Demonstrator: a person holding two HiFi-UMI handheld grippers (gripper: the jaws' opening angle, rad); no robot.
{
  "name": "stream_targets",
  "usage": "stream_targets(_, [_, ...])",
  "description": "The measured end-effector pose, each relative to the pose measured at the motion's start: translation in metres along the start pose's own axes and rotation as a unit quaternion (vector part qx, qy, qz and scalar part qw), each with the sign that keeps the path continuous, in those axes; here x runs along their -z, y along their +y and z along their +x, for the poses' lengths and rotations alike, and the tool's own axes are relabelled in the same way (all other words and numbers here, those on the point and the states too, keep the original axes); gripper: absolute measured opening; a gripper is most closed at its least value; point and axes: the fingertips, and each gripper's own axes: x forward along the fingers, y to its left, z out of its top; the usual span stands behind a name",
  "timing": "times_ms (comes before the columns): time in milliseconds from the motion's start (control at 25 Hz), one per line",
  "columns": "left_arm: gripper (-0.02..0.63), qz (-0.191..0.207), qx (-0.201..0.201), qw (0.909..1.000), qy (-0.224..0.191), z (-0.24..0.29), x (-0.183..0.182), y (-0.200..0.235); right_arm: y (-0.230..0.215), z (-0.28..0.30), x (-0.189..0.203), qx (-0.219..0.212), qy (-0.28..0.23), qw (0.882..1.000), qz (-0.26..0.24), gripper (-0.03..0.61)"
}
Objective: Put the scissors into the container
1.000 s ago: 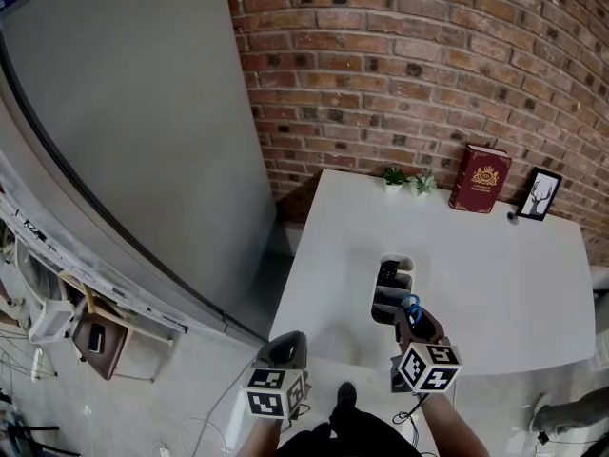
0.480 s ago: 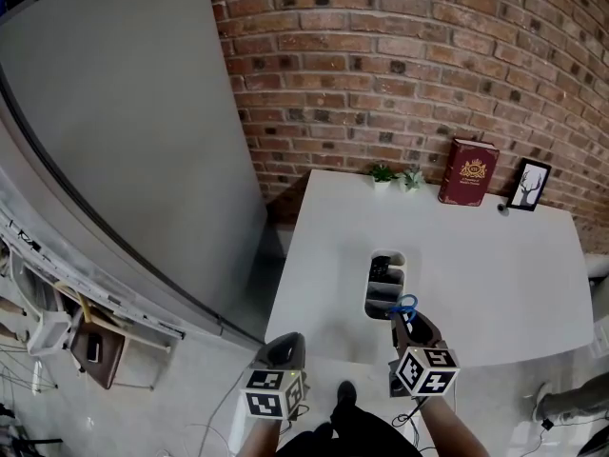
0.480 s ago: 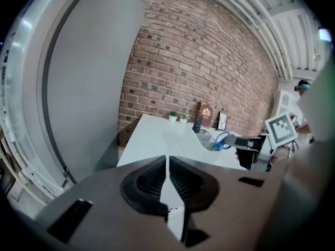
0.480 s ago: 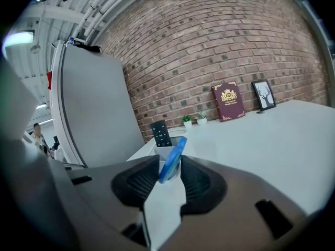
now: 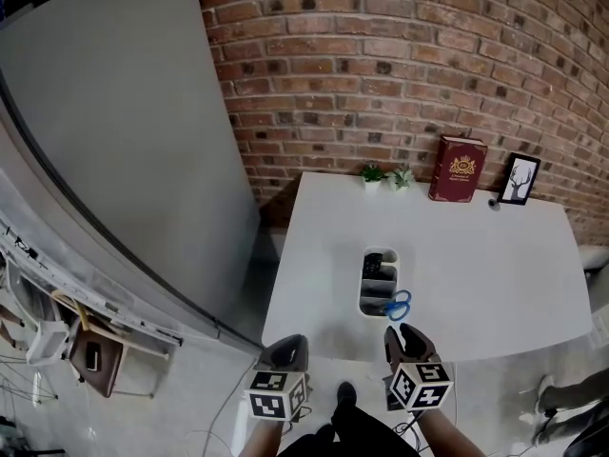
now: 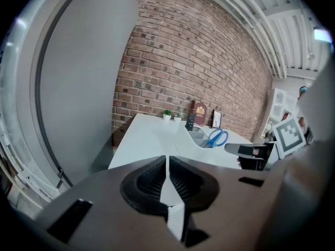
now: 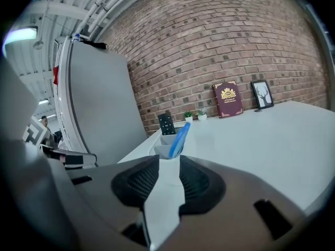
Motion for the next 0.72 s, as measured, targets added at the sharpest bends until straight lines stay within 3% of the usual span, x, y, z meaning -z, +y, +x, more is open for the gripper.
stream_targets(200, [0.023, 0.007, 0.006, 1.0000, 0.003, -0.004, 0.004, -0.006, -0.001, -0.011, 0.007, 0.006, 0.003, 1.000, -0.001, 0.104])
stream_targets(720, [0.023, 0.018, 0.014, 0.9997, -0.004, -0.018, 0.012, -0.017, 0.019, -0.041, 0.015, -0.004, 0.000, 1.000, -0.031, 0.002])
